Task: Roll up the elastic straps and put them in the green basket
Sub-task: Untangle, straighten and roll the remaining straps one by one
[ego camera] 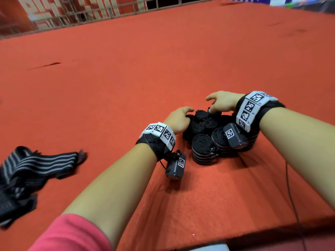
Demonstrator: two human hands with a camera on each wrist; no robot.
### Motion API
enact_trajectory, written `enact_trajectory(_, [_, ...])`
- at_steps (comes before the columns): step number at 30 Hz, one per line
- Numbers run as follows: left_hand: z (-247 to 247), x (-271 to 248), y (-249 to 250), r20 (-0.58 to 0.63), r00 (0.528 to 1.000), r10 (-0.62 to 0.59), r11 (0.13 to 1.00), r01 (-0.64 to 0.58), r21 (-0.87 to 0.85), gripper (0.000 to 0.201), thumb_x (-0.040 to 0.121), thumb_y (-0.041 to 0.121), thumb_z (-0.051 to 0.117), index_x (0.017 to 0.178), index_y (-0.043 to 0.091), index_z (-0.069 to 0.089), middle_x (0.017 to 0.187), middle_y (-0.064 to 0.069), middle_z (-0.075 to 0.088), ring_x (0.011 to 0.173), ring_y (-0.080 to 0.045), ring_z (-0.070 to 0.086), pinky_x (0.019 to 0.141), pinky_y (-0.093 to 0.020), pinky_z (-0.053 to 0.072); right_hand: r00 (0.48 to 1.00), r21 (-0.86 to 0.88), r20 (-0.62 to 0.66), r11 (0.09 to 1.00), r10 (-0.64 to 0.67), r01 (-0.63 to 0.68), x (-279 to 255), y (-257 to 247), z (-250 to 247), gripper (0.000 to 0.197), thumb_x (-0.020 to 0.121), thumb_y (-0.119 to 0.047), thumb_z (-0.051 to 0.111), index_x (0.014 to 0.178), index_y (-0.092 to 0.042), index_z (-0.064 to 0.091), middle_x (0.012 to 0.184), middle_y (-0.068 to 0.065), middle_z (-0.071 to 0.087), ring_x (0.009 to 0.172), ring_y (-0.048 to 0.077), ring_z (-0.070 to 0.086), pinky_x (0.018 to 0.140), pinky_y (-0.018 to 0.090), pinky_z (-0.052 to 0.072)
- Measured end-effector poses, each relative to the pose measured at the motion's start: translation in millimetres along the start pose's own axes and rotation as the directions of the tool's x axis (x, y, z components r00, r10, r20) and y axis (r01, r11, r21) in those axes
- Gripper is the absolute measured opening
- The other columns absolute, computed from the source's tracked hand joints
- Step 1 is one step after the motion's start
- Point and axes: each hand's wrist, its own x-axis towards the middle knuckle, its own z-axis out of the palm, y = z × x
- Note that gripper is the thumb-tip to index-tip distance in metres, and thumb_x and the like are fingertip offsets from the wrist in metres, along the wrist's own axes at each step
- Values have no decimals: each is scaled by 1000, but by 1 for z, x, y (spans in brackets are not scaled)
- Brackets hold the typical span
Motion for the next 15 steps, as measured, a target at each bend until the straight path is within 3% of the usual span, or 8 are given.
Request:
enact_trajectory(4, [-21, -29, -7, -73, 997, 4, 999, -1, 39, 46, 93, 7, 50, 139, 17, 53, 148, -8, 48, 137, -24, 44, 110, -29, 35, 992, 38, -83, 995, -93, 97, -25, -33, 1, 61, 91, -15, 68, 147, -16, 44, 143, 10, 51, 122, 27, 53, 94, 30, 42])
enact_trajectory(6, [-36, -49, -12, -108, 994, 0, 998, 7, 64, 48, 92, 5, 50, 139, 16, 53, 148, -10, 47, 137, -24, 44, 110, -30, 36, 981, 26, -110, 987, -157, 161, -35, -55, 4, 58, 91, -17, 68, 145, -17, 47, 143, 9, 50, 115, 24, 54, 87, 27, 40])
enact_trajectory(8, [-51, -71, -21, -137, 990, -15, 997, 25, 69, 49, 91, 5, 50, 139, 16, 52, 148, -11, 47, 136, -25, 44, 108, -30, 37, 972, 22, -109, 977, -208, 212, -43, -80, 11, 56, 90, -19, 70, 142, -19, 49, 138, 7, 53, 101, 20, 52, 82, 27, 37])
enact_trajectory(15, [-105, -151, -78, -236, 965, -113, 984, 142, 107, 49, 89, 9, 55, 137, 19, 54, 141, -10, 52, 129, -25, 50, 104, -32, 41, 931, 75, -72, 929, -358, 363, -65, -178, 62, 52, 90, -15, 70, 139, -16, 52, 118, 5, 58, 97, 18, 53, 80, 24, 38])
